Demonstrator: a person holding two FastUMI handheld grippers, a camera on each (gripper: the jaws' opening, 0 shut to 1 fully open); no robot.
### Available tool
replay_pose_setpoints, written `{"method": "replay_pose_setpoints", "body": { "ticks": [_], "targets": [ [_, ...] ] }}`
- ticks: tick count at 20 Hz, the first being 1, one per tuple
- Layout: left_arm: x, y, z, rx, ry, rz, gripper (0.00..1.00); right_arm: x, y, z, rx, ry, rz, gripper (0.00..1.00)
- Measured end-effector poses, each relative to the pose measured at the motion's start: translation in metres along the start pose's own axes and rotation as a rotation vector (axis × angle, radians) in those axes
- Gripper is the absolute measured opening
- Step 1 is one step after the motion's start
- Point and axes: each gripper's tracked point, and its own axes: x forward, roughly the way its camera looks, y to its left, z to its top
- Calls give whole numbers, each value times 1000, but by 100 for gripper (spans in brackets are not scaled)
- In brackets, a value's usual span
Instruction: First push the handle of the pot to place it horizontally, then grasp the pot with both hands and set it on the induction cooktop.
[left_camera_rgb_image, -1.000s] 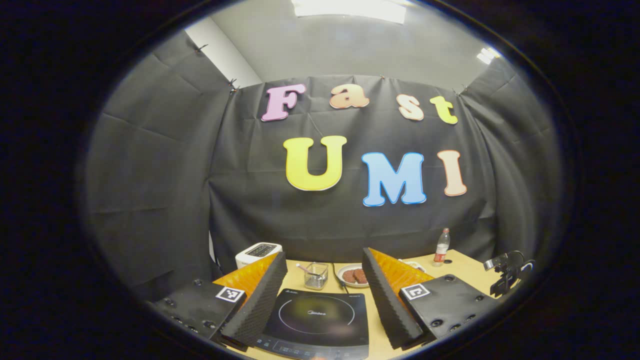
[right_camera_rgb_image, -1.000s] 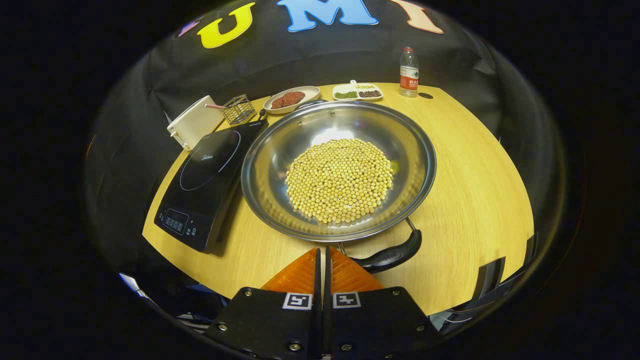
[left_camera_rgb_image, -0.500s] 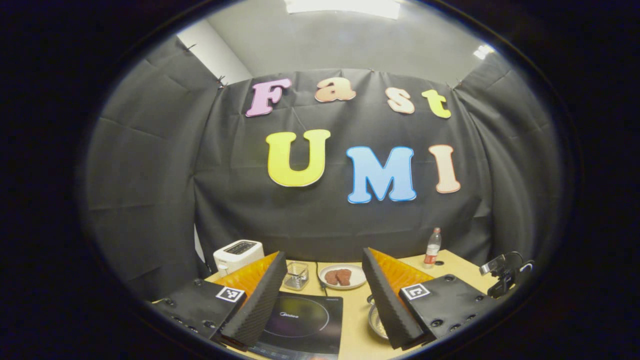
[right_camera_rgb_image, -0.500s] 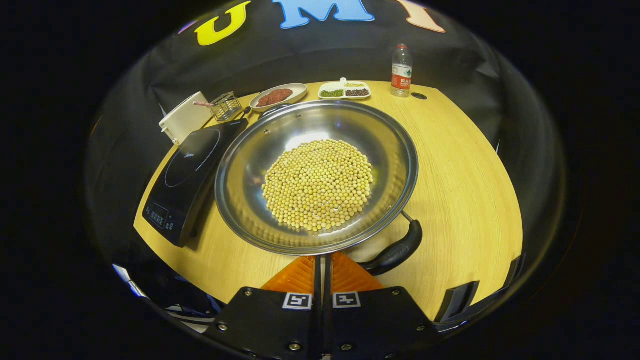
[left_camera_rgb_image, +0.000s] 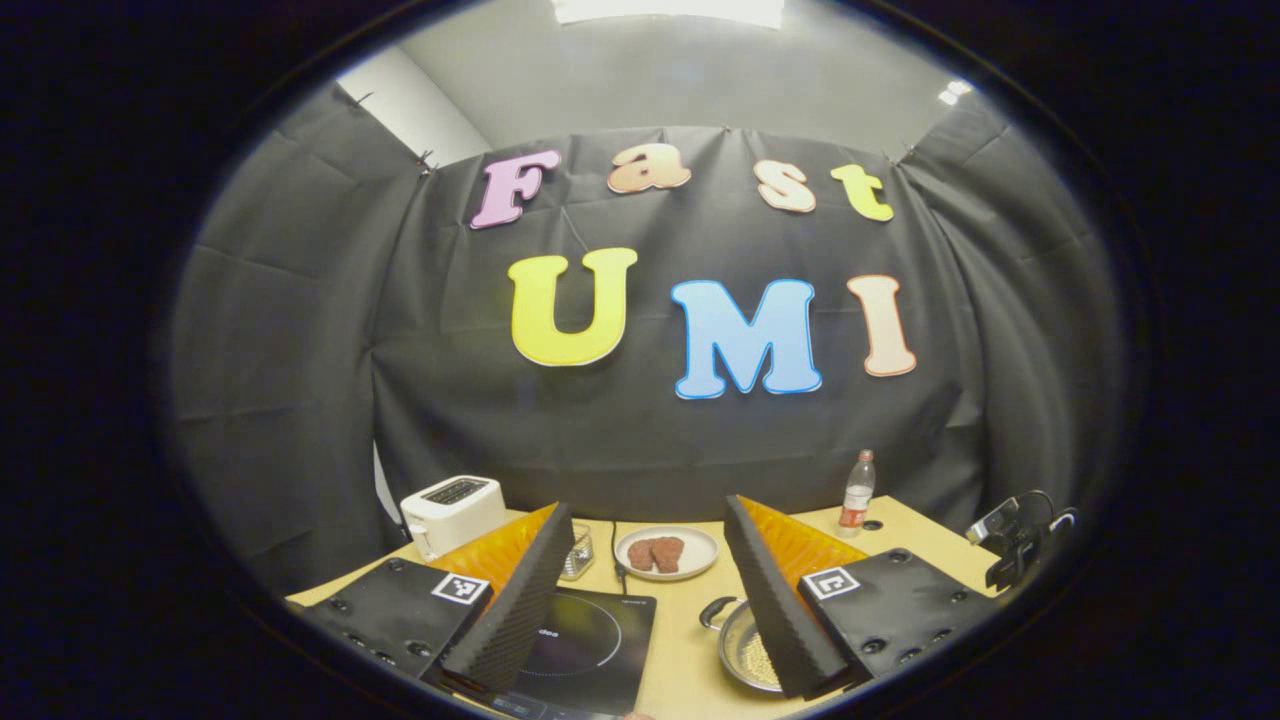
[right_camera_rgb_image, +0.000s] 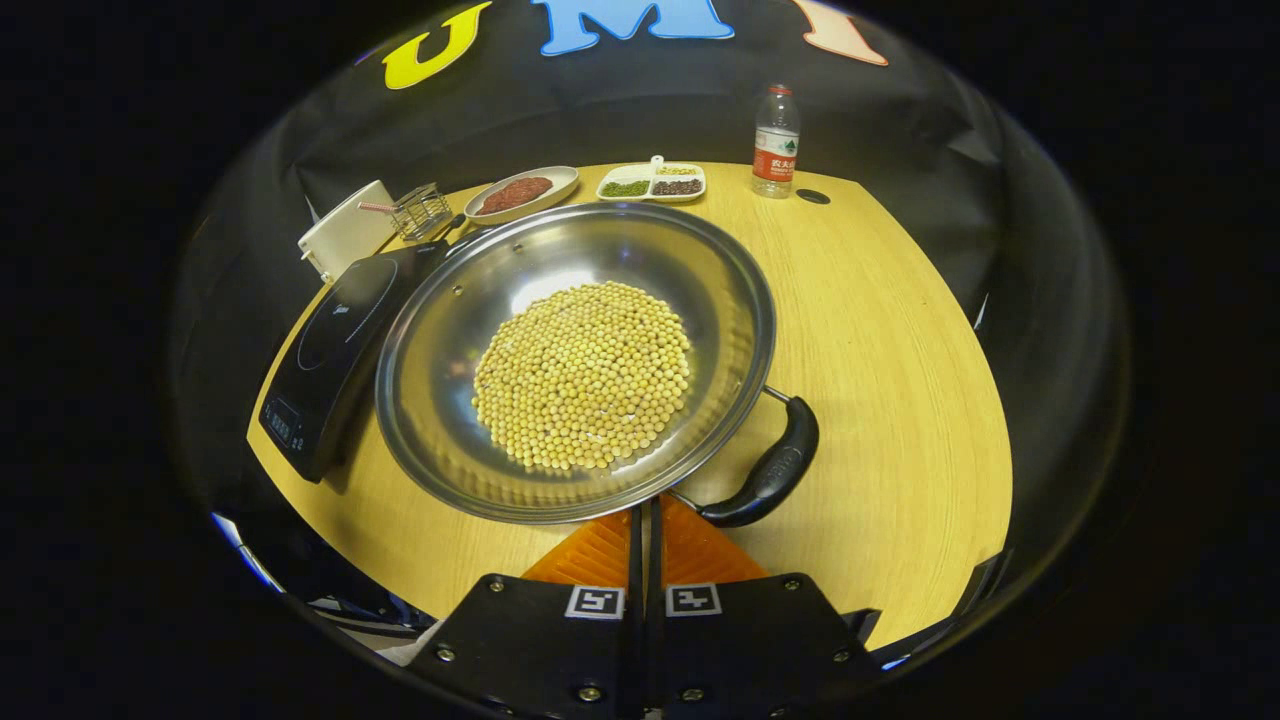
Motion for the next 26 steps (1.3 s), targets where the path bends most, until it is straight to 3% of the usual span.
{"method": "replay_pose_setpoints", "body": {
  "ticks": [7,19,22,26],
  "targets": [
    [10,-18,-5,22,11,22,98,13,-36,26,-17,-31,-41,1],
    [36,-43,-35,58,81,54,100,32,-66,65,88,-124,-49,1],
    [44,-45,-55,62,117,66,98,22,-73,70,76,-180,-79,2],
    [55,-45,-83,67,171,62,98,-7,-71,109,56,-402,-99,4]
  ]
}}
